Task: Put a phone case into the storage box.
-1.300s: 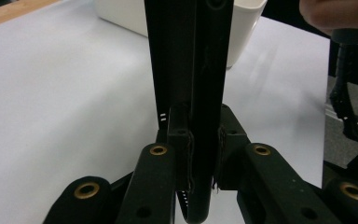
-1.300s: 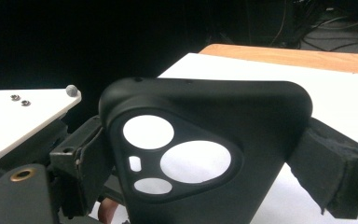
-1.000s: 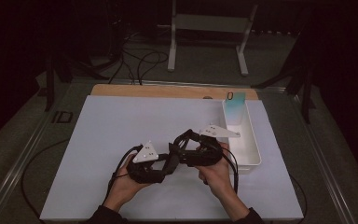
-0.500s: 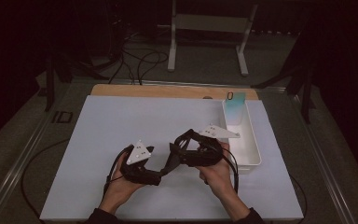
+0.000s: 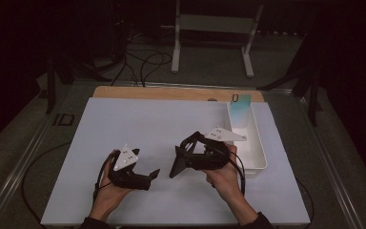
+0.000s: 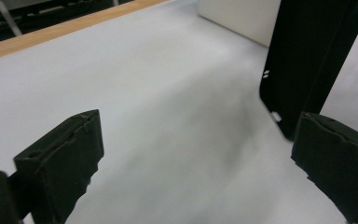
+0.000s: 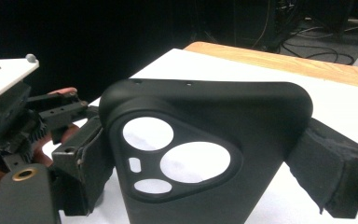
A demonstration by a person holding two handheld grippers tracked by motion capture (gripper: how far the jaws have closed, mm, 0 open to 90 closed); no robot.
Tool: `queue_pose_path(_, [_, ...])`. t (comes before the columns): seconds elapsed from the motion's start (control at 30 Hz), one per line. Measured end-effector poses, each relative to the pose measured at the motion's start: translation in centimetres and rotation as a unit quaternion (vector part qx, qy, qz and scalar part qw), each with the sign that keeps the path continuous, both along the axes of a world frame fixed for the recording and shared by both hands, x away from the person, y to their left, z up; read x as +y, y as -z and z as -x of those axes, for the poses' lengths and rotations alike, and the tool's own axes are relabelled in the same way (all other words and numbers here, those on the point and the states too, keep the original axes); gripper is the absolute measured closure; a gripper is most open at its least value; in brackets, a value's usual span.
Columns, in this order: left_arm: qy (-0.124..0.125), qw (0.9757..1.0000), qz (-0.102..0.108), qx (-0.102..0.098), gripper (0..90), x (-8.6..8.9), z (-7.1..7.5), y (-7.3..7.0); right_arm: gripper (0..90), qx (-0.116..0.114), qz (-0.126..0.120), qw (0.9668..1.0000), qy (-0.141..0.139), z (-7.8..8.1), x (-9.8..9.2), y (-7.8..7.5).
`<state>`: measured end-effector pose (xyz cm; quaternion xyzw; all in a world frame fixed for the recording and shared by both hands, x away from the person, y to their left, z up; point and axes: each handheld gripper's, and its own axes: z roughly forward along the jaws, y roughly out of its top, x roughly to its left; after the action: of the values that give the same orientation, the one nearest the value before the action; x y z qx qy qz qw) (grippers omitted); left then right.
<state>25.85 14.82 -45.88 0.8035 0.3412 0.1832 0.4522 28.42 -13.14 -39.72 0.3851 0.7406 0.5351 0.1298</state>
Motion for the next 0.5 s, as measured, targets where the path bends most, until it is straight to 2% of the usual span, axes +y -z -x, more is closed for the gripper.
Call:
queue_pose_path(0.07, [-0.003,1.0000,-0.005,-0.004,0.8,0.4,0.2,0.1,13.9,-0.001,0.001,1.0000,0.001,0.0,-0.1,0.0])
queue_pose_path(0.33, [-0.020,0.9997,-0.004,-0.011,0.1,2.5,0.7,0.7,13.9,-0.004,0.004,1.0000,0.003,-0.1,-0.4,-0.2])
queue_pose_path(0.43, [-0.033,0.9993,-0.012,-0.014,0.0,3.6,1.0,1.2,13.9,-0.005,0.009,0.9999,0.006,-0.2,-0.5,-0.3])
queue_pose_path(0.5, [-0.037,0.9991,-0.008,-0.016,0.0,4.1,1.1,1.4,13.9,-0.005,0.011,0.9999,0.008,-0.2,-0.7,-0.4])
